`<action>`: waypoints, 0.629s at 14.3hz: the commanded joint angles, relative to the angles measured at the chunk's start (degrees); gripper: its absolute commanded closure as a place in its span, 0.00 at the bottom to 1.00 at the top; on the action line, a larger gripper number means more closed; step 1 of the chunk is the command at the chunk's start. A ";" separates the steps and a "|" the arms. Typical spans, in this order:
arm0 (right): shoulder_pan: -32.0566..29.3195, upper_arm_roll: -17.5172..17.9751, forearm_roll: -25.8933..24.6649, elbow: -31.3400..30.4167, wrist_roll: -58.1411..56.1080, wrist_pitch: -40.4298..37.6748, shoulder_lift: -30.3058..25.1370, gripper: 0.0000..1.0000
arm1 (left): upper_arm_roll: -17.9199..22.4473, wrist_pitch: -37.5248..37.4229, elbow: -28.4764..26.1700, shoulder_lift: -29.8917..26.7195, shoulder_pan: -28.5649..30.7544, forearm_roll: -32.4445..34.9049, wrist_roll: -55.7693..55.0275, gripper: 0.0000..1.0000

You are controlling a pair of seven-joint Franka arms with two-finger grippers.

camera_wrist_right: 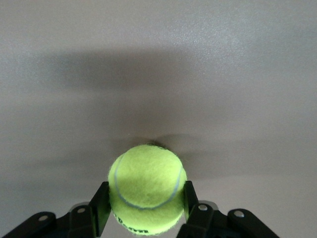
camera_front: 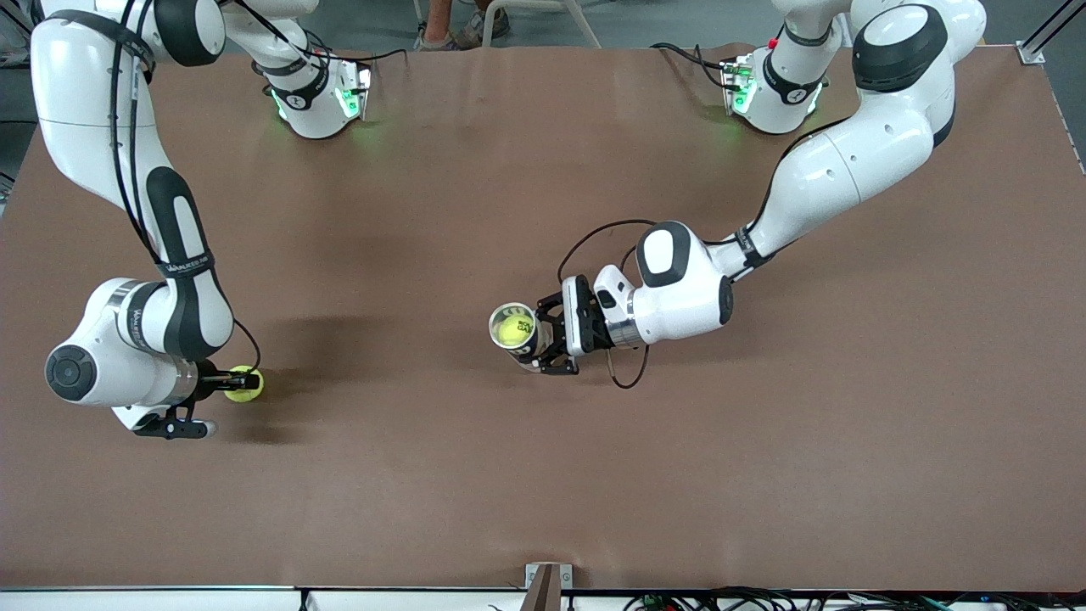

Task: Insert tennis ball vertically with right arm
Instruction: 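Move the right gripper back and grasp the second tennis ball, then carry the second ball with the right gripper over the can's rim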

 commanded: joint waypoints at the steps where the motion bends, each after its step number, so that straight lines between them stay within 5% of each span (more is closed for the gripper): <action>1: 0.89 -0.14 0.73 -0.23 -0.89 -0.06 -0.54 0.66 | -1.62 0.35 -0.64 0.66 1.36 -1.39 2.33 0.32; 6: 2.82 0.73 1.69 2.57 -0.28 -8.47 -7.30 0.71 | -1.62 0.35 -0.64 0.66 1.18 -1.48 2.33 0.31; 9: 5.01 3.45 6.59 5.22 2.35 -14.03 -13.44 0.73 | -1.62 0.35 -0.64 0.75 1.18 -1.48 2.33 0.32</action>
